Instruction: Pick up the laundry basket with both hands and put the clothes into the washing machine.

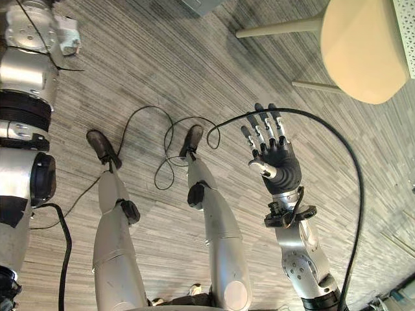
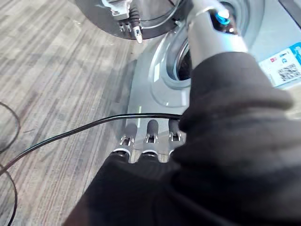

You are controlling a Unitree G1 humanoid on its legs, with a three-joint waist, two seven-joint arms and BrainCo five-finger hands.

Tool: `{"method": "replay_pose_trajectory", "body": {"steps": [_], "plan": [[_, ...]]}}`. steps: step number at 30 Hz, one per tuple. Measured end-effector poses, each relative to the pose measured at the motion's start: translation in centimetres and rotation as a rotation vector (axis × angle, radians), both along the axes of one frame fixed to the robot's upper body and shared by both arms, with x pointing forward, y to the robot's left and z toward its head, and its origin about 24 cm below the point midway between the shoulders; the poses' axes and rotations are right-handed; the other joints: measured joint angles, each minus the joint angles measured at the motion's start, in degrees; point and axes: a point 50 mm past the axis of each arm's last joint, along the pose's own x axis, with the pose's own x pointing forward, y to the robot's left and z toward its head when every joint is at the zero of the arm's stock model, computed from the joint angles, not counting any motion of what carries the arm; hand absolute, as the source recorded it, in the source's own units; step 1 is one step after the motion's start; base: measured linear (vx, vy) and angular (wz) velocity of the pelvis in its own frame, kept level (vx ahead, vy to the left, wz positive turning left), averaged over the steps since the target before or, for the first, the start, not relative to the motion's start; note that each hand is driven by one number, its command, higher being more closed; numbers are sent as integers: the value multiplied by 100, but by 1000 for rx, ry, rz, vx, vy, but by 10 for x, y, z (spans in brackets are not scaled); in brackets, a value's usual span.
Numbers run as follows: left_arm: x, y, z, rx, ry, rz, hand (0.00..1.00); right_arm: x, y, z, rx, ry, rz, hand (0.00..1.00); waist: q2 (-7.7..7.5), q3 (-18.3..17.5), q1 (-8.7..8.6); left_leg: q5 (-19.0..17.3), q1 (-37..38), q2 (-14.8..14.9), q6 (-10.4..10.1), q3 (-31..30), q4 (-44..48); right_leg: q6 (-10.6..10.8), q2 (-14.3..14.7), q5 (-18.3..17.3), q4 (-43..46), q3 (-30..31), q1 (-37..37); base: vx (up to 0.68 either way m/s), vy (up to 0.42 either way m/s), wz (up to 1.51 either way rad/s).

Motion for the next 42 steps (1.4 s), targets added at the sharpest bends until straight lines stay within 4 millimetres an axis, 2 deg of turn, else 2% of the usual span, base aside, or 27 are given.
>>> {"method": "replay_pose_trajectory", "body": {"steps": [3, 6, 9, 13, 15, 16, 17, 18, 19, 20, 21, 22, 24, 25, 27, 29, 30, 31, 32, 33, 35, 37, 38, 39, 40, 41, 42], "plan": [[-4, 15, 0, -46, -16, 39, 0, 1, 4, -10, -31, 45, 28, 0, 0, 0, -1, 34, 5, 1, -27, 67, 8, -13, 2, 10, -132, -13, 105, -60, 28, 12], [-5, 26, -9, -71, -1, 62, 0, 1, 12, -16, -38, 69, 65, 0, -1, -1, 15, 64, 108, -25, -15, 44, 38, -60, -1, 61, -225, -33, 273, -42, 34, 10], [-3, 36, -32, -95, 46, 95, 0, 0, 17, -22, -60, 88, 108, 0, -2, -2, 51, 67, 349, -54, -11, 52, 42, -59, -24, 61, -224, -30, 505, -33, 33, 4], [5, 34, -85, -128, 160, 80, 0, -3, 11, -44, -115, 192, 127, 0, -3, -2, 166, 57, 895, -73, -17, 232, 44, -58, -46, 62, -192, 46, 966, -56, 19, -4], [7, 32, -127, -125, 256, 59, 0, -4, 6, -65, -149, 286, 132, 0, -4, -3, 200, -106, 1261, -48, -32, 320, 213, -57, -44, 62, -159, 148, 1323, -49, 1, -16], [4, 30, -157, -123, 314, 47, 0, -3, 2, -77, -168, 336, 121, 0, -5, -5, 206, -394, 1421, -5, 11, 412, 583, -53, -67, 59, -86, 260, 1526, -25, 3, -28], [2, 28, -175, -123, 352, 37, 0, -2, -1, -83, -179, 364, 108, 0, -5, -5, 226, -571, 1480, 24, 35, 464, 856, -33, -86, 45, -33, 353, 1628, -5, -2, -45], [-5, 22, -215, -133, 441, 5, 0, -1, -10, -96, -213, 415, 68, 0, 19, -15, 292, -992, 1587, 111, 82, 535, 1492, 80, -113, -36, 30, 541, 1865, 28, 0, -59], [-16, 10, -259, -163, 542, -43, 0, -1, -22, -109, -253, 473, 10, 0, 163, -78, 320, -1477, 1621, 235, 145, 560, 2159, 221, -99, -203, 67, 704, 2104, 39, 4, -62], [-22, 1, -280, -184, 592, -78, 0, -2, -30, -116, -275, 503, -27, 0, 272, -121, 330, -1672, 1620, 279, 169, 570, 2475, 218, -94, -238, 127, 752, 2170, 44, 52, -61], [-39, -19, -320, -224, 682, -152, 0, -4, -47, -127, -313, 563, -107, 0, 507, -212, 335, -1972, 1658, 380, 269, 588, 2954, 254, -108, -324, 340, 870, 2257, 43, 117, -54], [-57, -39, -349, -258, 750, -226, 0, -7, -59, -136, -330, 619, -180, 0, 685, -209, 370, -2207, 1860, 451, 300, 674, 3274, 283, -124, -406, 534, 995, 2409, 30, 138, -54], [-83, -60, -379, -335, 817, -310, 0, -12, -68, -145, -348, 677, -262, 0, 818, -202, 485, -2454, 2267, 488, 312, 863, 3521, 343, -139, -474, 698, 1213, 2648, -4, 145, -55], [-110, -74, -405, -437, 868, -357, 0, -16, -70, -150, -368, 701, -307, 0, 960, -266, 521, -2689, 2628, 510, 295, 1052, 3680, 426, -127, -530, 750, 1406, 2882, -42, 174, -68], [-139, -81, -427, -541, 916, -367, 0, -18, -74, -152, -343, 718, -369, 0, 1086, -363, 552, -2917, 3010, 503, 263, 1271, 3785, 457, -131, -553, 734, 1636, 3090, -57, 139, -64], [-180, -83, -456, -641, 1019, -334, 0, -19, -83, -165, -269, 780, -468, 0, 1207, -677, 626, -3120, 3419, 366, 164, 1500, 3648, 461, -161, -560, 481, 1866, 3239, -67, 161, -101], [-202, -81, -470, -692, 1073, -307, 0, -19, -90, -173, -222, 824, -537, 0, 1308, -865, 671, -3123, 3607, 232, 167, 1563, 3355, 359, -242, -575, 195, 1711, 3416, -20, 180, -115], [-217, -82, -479, -733, 1106, -278, 0, -18, -96, -174, -189, 839, -589, 0, 1444, -971, 663, -3122, 3726, 218, 168, 1635, 3201, 113, -364, -547, 464, 1372, 3416, 62, 117, -90], [-234, -73, -488, -761, 1141, -217, 0, -25, -103, -178, -158, 871, -667, 0, 1451, -1110, 608, -3123, 3909, 129, 152, 1667, 3150, 51, -547, -825, 720, 834, 3724, 81, 84, -54], [-238, -69, -489, -766, 1147, -195, 0, -26, -106, -178, -151, 876, -695, 0, 1460, -1146, 630, -3134, 3960, 102, 127, 1616, 3186, 320, -579, -872, 604, 759, 3827, 91, 34, -54], [-243, -65, -491, -782, 1151, -166, 0, -25, -112, -173, -144, 861, -765, 0, 1510, -1262, 631, -3134, 4096, 103, 133, 1503, 3175, 283, -604, -906, 610, 569, 3972, 80, 3, -31], [-238, -72, -490, -787, 1134, -186, 0, -25, -130, -153, -174, 794, -906, 0, 1521, -1437, 507, -3115, 4315, 121, 114, 1488, 3164, 297, -604, -1041, 730, 470, 4096, 134, -23, 1], [-237, -74, -490, -789, 1134, -191, 0, -23, -133, -147, -177, 770, -935, 0, 1505, -1487, 493, -3117, 4395, 135, 115, 1520, 3149, 323, -603, -1096, 753, 473, 4123, 153, -37, -21], [-237, -79, -490, -800, 1134, -199, 0, -22, -140, -135, -187, 722, -1001, 0, 1473, -1639, 494, -3120, 4535, 144, 112, 1619, 3024, 307, -709, -1260, 849, 267, 4160, 136, -16, -38], [-237, -82, -490, -797, 1136, -205, 0, -19, -146, -124, -199, 681, -1061, 0, 1409, -1745, 511, -3116, 4725, 128, 108, 1790, 2892, 315, -912, -1282, 968, -147, 4249, 155, -21, -43], [-237, -82, -490, -796, 1135, -206, 0, -17, -147, -119, -205, 661, -1085, 0, 1392, -1762, 509, -3117, 4816, 129, 107, 1811, 2849, 342, -935, -1277, 992, -221, 4302, 165, -26, -38], [-235, -81, -489, -786, 1133, -205, 0, -13, -150, -111, -213, 630, -1122, 0, 1359, -1822, 488, -3108, 4956, 140, 93, 1873, 2743, 480, -906, -1302, 1005, -225, 4355, 171, -55, -32]]}}
